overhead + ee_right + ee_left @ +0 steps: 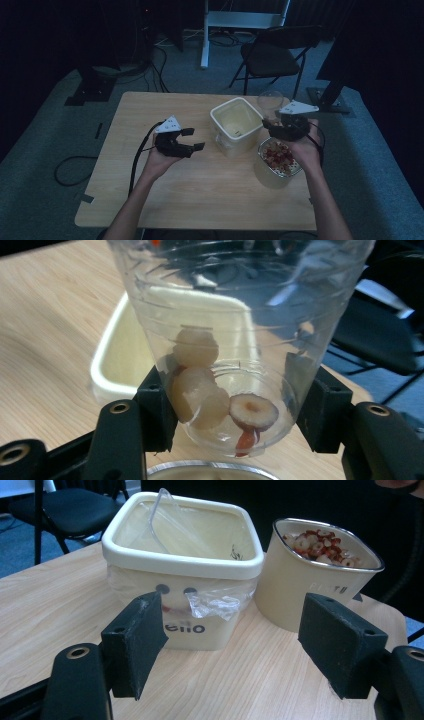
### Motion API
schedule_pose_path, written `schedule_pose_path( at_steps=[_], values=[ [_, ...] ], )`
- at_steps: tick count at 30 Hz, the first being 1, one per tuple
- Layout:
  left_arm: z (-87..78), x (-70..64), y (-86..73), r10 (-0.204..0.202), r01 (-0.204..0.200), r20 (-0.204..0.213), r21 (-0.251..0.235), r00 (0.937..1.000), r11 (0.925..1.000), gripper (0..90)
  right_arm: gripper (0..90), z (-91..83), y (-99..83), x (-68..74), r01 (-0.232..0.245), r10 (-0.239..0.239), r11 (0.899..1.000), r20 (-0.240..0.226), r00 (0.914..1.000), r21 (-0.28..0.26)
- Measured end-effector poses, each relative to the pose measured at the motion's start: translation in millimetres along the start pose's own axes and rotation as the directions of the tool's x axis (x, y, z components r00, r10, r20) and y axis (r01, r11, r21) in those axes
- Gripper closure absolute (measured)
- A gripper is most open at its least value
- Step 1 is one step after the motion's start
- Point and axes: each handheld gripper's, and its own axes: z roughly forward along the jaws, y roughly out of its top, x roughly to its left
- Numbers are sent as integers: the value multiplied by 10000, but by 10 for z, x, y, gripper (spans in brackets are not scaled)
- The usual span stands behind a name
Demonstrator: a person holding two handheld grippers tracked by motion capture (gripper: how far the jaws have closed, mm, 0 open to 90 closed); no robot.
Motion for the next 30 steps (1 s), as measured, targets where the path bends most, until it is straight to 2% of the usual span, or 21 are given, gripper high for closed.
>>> schedule_pose_path(
  at_steps=[1,5,7,8,9,10,15,23,25,27,29,30],
  values=[
    [-5,6,1,-9,9,3,-16,10000,10000,270,420,68,38,-4,-171,171,9999,-205,9996,-1],
    [-2,6,0,6,-6,7,0,10000,10000,270,418,192,110,22,-325,326,9995,-567,9979,27],
    [0,2,-1,33,-33,4,38,10000,10000,270,417,229,129,33,-369,370,9993,-619,9974,15],
    [1,-3,-1,81,-81,2,56,10000,10000,270,416,310,164,44,-497,495,9988,-831,9953,0],
    [1,-5,-1,107,-107,-13,74,9999,9999,270,416,310,164,44,-497,495,9988,-831,9953,0],
    [-9,1,0,64,-64,-29,68,10000,10000,270,416,381,189,48,-658,657,9978,-959,9932,24],
    [-25,7,1,22,-22,-63,24,10000,10000,270,415,530,236,34,-865,887,9959,-1043,9906,252],
    [-43,8,4,49,-49,-71,31,10000,10000,270,412,669,322,8,-832,871,9956,-960,9916,431],
    [-44,8,4,52,-52,-57,43,10000,10000,270,224,748,366,-10,-855,897,9950,-868,9922,506],
    [-44,6,4,67,-67,-58,53,10000,10000,270,185,812,390,-42,-1324,1406,9889,-1376,9805,675],
    [-53,7,3,81,-81,-83,53,9999,10000,270,164,834,401,-44,-1225,1296,9905,-1262,9835,624],
    [-53,7,3,81,-81,-83,53,9999,10000,270,152,831,401,-45,-1195,1268,9910,-1379,9823,601]
  ],
)
